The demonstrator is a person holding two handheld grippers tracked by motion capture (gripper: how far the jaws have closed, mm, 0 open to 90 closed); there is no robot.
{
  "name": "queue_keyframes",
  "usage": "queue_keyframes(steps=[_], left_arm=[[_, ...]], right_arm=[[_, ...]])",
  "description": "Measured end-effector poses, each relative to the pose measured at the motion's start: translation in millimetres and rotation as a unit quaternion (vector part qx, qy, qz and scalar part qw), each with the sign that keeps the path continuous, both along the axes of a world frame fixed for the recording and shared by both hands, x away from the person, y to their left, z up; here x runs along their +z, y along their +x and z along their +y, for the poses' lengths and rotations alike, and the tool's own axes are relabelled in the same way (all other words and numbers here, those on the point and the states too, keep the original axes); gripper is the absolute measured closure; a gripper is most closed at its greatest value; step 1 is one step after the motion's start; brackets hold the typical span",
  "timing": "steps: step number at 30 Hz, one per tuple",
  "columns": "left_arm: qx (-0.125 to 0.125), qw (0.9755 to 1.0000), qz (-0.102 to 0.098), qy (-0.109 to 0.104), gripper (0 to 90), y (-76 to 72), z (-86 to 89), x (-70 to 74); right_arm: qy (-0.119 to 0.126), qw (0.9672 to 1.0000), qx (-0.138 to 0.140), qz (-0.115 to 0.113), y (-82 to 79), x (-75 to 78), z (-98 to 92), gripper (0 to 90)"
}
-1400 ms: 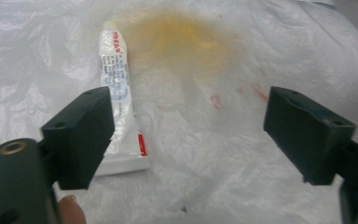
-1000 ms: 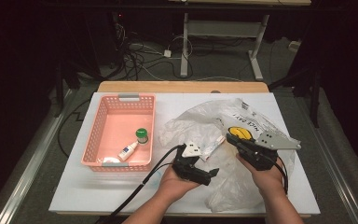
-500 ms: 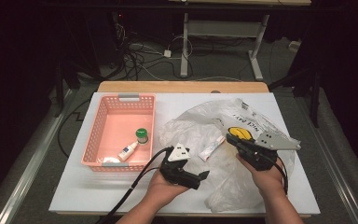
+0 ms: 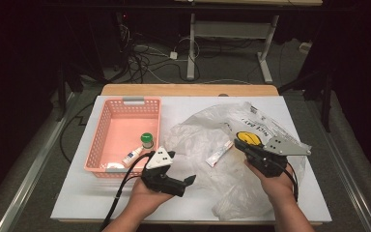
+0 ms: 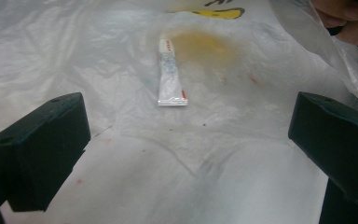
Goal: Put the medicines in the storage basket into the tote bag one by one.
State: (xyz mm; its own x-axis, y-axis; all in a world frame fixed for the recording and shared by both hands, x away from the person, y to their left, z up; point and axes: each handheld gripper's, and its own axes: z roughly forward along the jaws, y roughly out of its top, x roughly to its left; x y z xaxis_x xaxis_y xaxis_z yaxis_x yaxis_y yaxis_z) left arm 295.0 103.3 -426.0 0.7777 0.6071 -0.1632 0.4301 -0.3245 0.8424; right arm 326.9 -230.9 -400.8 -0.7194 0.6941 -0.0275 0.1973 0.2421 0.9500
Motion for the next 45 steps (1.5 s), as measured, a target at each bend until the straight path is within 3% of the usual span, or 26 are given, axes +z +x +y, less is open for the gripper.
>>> queue_keyframes(steps=[17,28,45], left_arm=[[0.059,0.9982,-0.004,-0.007,0.0,5.4,50.6,4.3],[0.102,0.9947,0.001,-0.006,0.0,13.7,79.5,2.4],[0.147,0.9891,0.011,-0.005,0.0,21.8,114.9,-2.6]], right_arm=[[-0.001,1.0000,0.000,0.002,-0.4,-1.5,-1.1,90.0],[-0.002,1.0000,0.001,0.002,-0.6,-2.2,-1.5,90.0],[0.001,1.0000,-0.001,0.005,0.1,-3.2,-4.7,90.0]])
